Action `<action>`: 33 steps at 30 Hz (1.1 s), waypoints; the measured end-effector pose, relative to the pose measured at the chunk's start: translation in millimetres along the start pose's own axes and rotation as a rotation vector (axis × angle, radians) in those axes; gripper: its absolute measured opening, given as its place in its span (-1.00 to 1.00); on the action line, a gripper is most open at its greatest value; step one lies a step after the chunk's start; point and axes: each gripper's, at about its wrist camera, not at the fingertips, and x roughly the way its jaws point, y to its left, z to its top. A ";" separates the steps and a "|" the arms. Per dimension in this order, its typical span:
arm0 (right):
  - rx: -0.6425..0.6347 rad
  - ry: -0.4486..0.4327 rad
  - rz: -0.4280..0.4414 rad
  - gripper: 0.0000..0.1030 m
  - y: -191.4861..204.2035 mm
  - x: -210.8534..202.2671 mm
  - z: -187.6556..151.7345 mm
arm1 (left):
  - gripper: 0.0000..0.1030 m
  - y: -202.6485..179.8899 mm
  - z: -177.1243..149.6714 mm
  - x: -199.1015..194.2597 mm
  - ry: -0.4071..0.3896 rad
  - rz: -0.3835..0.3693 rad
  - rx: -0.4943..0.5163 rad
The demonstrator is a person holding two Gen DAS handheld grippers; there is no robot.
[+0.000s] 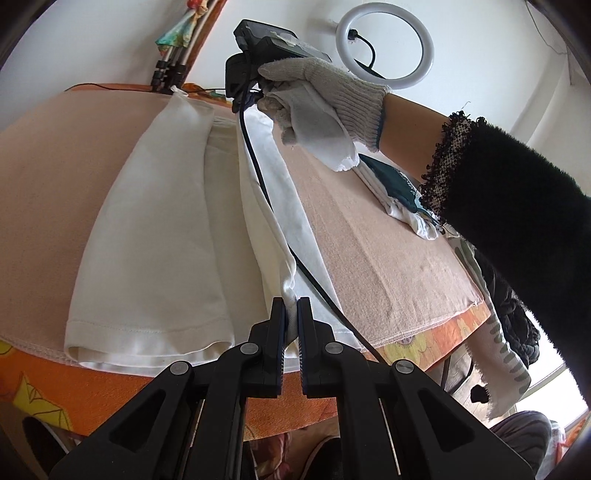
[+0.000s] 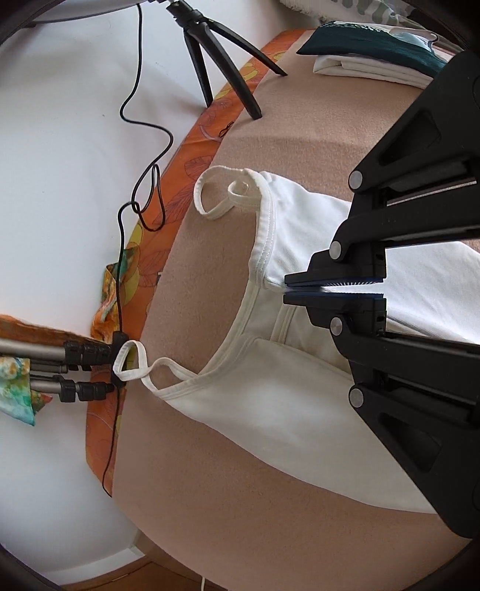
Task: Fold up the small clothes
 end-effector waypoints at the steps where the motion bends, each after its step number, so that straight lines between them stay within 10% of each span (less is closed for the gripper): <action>1: -0.009 0.004 -0.002 -0.93 5.7 3.3 -1.0 | -0.91 1.5 -0.5 -0.2 0.002 0.000 -0.002; 17: -0.019 0.021 0.048 -0.87 26.2 14.8 3.1 | -0.76 9.1 0.6 -3.8 0.031 0.040 -0.007; 21: 0.055 -0.054 0.117 -0.17 4.9 -17.0 -2.3 | -0.56 5.4 0.7 -12.4 0.037 0.041 -0.003; 33: 0.246 -0.171 0.234 -0.17 -74.7 -134.7 -104.8 | -0.51 4.7 11.9 -79.2 -0.029 0.041 0.133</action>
